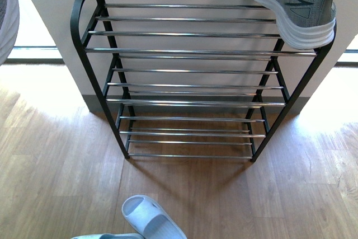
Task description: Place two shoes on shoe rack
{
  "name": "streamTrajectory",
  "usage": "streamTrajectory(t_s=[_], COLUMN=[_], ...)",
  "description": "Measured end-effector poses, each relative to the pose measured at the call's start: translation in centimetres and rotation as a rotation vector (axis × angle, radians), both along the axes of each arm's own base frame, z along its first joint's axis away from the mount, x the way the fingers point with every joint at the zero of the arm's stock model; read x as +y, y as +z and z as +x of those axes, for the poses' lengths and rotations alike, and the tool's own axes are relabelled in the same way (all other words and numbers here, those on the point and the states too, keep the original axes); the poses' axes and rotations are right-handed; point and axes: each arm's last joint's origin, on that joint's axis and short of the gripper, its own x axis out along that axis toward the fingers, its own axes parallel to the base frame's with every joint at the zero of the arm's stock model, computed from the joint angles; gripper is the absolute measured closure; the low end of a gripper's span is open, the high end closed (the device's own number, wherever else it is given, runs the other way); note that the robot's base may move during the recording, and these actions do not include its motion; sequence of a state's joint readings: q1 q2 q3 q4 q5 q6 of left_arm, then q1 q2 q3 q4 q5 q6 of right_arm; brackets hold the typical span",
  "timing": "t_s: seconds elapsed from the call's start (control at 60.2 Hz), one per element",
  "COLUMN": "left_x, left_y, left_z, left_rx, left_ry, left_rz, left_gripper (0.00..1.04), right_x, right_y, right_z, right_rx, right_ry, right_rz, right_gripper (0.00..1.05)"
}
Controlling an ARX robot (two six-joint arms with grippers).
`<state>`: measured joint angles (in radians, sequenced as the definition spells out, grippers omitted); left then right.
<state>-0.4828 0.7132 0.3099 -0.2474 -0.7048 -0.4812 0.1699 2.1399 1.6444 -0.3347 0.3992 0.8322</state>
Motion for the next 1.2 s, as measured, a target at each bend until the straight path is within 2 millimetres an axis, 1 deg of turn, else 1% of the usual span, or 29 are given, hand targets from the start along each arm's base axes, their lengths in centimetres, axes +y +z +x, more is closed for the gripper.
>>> streamTrajectory(t_s=[0.133,0.366,0.432,0.499,0.582,0.731,0.864,1.064,1.097,1.197], left_x=[0.0,0.0,0.0,0.0,0.0,0.0,0.0,0.0,0.0,0.0], left_y=[0.0,0.0,0.0,0.0,0.0,0.0,0.0,0.0,0.0,0.0], left_z=[0.0,0.0,0.0,0.0,0.0,0.0,0.0,0.0,0.0,0.0], left_rx=[0.0,0.0,0.0,0.0,0.0,0.0,0.0,0.0,0.0,0.0], left_ry=[-0.001,-0.001,-0.001,-0.001,-0.001,-0.001,-0.001,-0.001,-0.001,-0.001], left_rz=[-0.001,-0.001,-0.001,0.0,-0.001,0.0,-0.001,0.0,-0.001,-0.001], left_gripper=[1.03,1.03,1.03,1.03,1.03,1.03,1.03,1.03,1.03,1.03], right_x=[-0.7,-1.3,-1.6,-2.1,-2.5,-2.7,-2.8,-2.6,-2.6,-2.5], right_y=[0.4,0.0,-0.5,-1.7,-2.2,-2.2,-2.2,-2.6,-2.7,-2.4], right_z=[0.0,-0.8,-1.2,-1.7,-1.9,-2.0,-2.9,-3.6,-3.6,-3.7], right_rx=[-0.011,-0.018,-0.007,0.015,0.022,0.034,0.029,0.026,0.025,0.003], right_ry=[0.001,-0.006,-0.008,-0.018,-0.022,-0.03,-0.014,0.017,0.024,0.033], right_rz=[0.067,0.126,0.135,0.135,0.138,0.129,0.132,0.119,0.113,0.102], right_gripper=[1.03,1.03,1.03,1.03,1.03,1.03,1.03,1.03,1.02,0.84])
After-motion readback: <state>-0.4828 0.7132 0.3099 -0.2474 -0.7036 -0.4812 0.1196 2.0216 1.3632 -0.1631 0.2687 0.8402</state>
